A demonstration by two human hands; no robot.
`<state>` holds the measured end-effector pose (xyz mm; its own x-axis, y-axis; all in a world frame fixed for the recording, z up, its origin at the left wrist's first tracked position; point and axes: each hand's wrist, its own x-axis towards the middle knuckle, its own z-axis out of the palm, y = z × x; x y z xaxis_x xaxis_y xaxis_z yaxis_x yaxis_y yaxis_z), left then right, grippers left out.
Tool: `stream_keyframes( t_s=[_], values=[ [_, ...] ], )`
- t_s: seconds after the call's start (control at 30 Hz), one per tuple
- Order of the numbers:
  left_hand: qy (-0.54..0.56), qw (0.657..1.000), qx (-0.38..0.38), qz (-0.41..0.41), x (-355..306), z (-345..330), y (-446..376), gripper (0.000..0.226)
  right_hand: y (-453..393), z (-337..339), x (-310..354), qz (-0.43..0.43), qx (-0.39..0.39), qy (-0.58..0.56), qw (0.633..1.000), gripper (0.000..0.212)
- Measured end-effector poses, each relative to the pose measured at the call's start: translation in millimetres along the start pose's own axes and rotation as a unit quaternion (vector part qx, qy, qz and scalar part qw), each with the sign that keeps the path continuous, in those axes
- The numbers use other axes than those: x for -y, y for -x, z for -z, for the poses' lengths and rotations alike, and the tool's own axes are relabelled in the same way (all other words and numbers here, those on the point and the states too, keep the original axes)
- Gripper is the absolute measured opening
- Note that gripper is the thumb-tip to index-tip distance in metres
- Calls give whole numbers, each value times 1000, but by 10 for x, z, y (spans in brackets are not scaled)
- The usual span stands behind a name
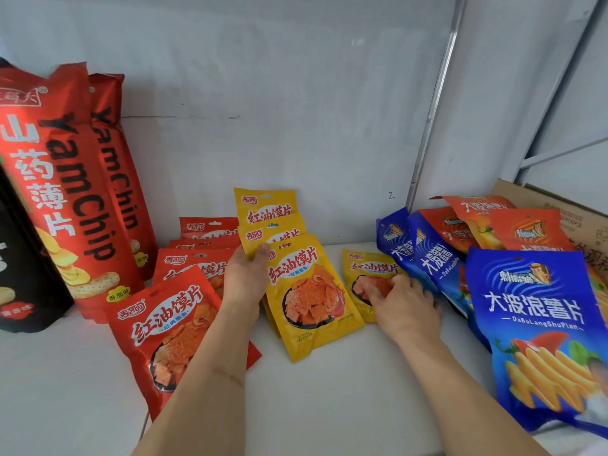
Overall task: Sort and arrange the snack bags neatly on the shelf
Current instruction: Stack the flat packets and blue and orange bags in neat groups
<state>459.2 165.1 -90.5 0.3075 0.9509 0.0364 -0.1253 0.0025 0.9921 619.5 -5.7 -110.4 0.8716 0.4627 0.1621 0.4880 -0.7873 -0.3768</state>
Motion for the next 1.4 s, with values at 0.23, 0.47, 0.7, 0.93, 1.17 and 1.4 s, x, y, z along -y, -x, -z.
stream_keyframes(
  t_s=[0.23, 0.47, 0.7, 0.93, 1.17, 1.4],
  values=[
    [-22, 1000, 4, -21, -73, 2, 24, 19, -28, 32, 57, -5, -8, -118, 993, 89],
    [-61, 994, -48, -77, -174, 114, -21, 20, -63, 59, -10, 30, -7, -322, 946, 77],
    [-105, 974, -139, -147, -334, 313, -12, 27, -47, 201, -23, 33, -35, -430, 901, 69],
    [-42, 983, -119, -137, -342, 202, 30, 23, 25, 229, 25, 38, 13, -602, 797, 34],
    [159, 987, 9, 4, -284, -132, 213, 18, 92, 44, 138, 86, 44, -483, 870, 20],
    [120, 993, 22, 3, -162, -275, 320, 20, 147, -7, 181, 92, 39, -323, 941, 31]
  ],
)
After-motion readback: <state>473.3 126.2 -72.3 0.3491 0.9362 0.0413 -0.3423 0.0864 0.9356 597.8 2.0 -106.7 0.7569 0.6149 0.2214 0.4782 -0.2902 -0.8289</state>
